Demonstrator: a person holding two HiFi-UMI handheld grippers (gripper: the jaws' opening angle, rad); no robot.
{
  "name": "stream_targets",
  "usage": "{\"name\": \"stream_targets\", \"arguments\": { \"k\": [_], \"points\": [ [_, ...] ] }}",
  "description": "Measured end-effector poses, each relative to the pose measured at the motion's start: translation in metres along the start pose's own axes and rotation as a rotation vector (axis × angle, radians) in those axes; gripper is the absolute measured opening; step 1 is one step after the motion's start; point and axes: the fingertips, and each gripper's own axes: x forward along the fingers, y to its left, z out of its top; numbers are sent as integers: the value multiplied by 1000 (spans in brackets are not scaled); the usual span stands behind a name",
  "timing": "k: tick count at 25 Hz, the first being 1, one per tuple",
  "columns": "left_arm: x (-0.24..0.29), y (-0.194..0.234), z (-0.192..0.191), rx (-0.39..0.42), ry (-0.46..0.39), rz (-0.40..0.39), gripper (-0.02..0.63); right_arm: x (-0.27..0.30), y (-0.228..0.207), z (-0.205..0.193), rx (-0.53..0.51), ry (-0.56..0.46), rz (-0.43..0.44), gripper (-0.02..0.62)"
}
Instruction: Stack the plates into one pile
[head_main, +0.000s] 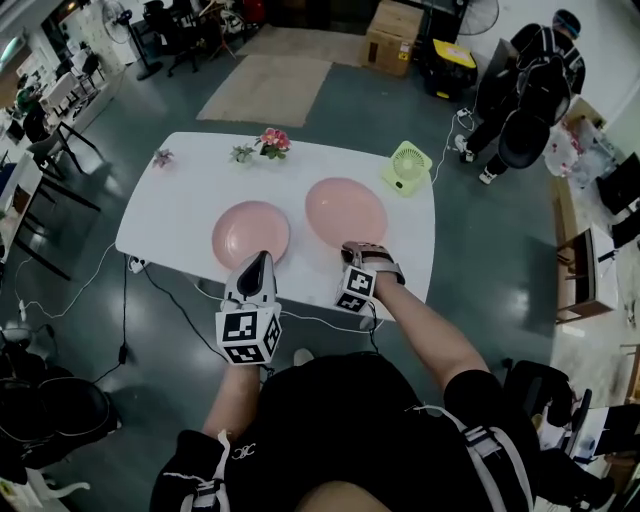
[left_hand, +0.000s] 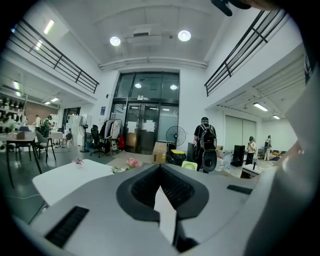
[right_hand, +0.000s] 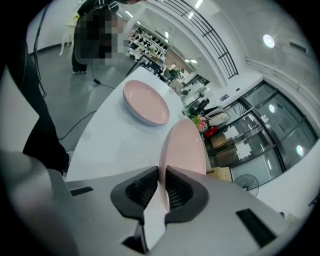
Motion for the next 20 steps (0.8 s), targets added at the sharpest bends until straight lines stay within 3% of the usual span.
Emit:
{"name": "stream_targets", "arguments": {
  "k": [5,13,20],
  "points": [
    [-31,27,2,-8,-3,79,14,-3,8,67,-84,-92,18,61],
    [-90,75,-3,-44,-12,254,14,-2,51,163,-310,-227,66,61],
    [-132,108,-16,-78,-5,380,13,24,94,194,-444,-225,136,63]
  ]
}}
